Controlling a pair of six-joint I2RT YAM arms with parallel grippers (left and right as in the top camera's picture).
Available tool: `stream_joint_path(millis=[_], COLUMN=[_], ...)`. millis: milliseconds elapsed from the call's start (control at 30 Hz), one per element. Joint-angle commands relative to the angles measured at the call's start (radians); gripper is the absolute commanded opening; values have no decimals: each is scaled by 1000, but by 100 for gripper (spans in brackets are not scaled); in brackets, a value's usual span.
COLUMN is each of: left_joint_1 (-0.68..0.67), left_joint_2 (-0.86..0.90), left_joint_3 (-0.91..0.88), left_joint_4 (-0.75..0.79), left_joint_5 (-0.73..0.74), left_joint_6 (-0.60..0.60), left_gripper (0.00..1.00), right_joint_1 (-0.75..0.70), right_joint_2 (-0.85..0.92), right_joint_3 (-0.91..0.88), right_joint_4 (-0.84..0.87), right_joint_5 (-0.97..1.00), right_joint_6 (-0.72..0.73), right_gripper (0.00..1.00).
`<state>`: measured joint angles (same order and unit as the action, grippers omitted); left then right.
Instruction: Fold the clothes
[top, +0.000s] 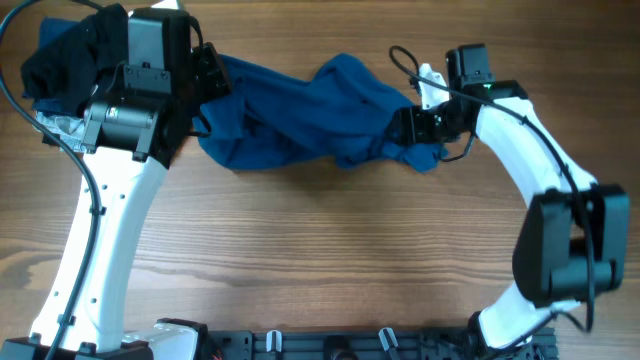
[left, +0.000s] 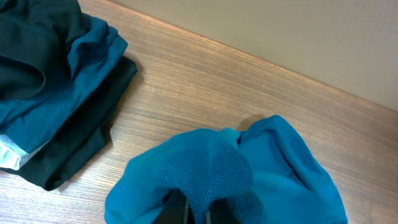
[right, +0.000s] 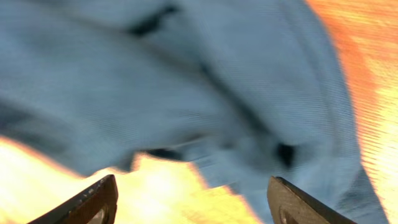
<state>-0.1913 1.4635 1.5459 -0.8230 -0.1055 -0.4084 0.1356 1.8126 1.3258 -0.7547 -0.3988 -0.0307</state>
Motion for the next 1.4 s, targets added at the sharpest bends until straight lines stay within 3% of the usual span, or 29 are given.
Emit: stream_joint_path(millis=[0, 100, 133, 167, 267, 400, 733, 1167, 1200, 1233, 1267, 1367], left_joint_1=[-3, -3, -3, -3, -3, -3, -3, -3, -3, -3, -3, -3], left_joint_2=[6, 6, 6, 6, 6, 6, 6, 6, 6, 6, 6, 3], left_joint_3=[19, 19, 19, 19, 19, 19, 19, 19, 19, 19, 19, 19], left_joint_4=[5, 2, 2, 4, 3, 2, -4, -5, -5, -5, -5, 12], left_joint_5=[8, 8, 8, 8, 8, 8, 8, 8, 8, 8, 8, 8], left_joint_6=[8, 8, 7, -6, -26, -25, -19, -19, -19, -19, -19, -18], left_gripper=[4, 4, 4, 4, 4, 4, 4, 4, 4, 4, 4, 4], right_joint_1=[97, 184, 213, 244, 283, 291, 293, 293, 293, 293, 293, 281], right_joint_2=[-94, -89, -82, -67, -36, -32, 31, 32, 32, 32, 31, -9], right_joint_3=[30, 19, 6, -3, -4, -6, -42, -176, -176, -176, -176, -168], right_joint_4=[-24, -4, 17, 38, 32, 36, 30, 382, 397, 404, 404, 371], right_joint_5=[-15, 30, 55, 129, 215, 259, 266, 219, 219, 219, 219, 216], right_joint_6=[-53, -43, -5, 164, 492, 637, 635, 595, 581, 571, 552, 504], right_gripper=[75, 74, 69, 65, 64, 67, 63, 41, 36, 16, 4, 4])
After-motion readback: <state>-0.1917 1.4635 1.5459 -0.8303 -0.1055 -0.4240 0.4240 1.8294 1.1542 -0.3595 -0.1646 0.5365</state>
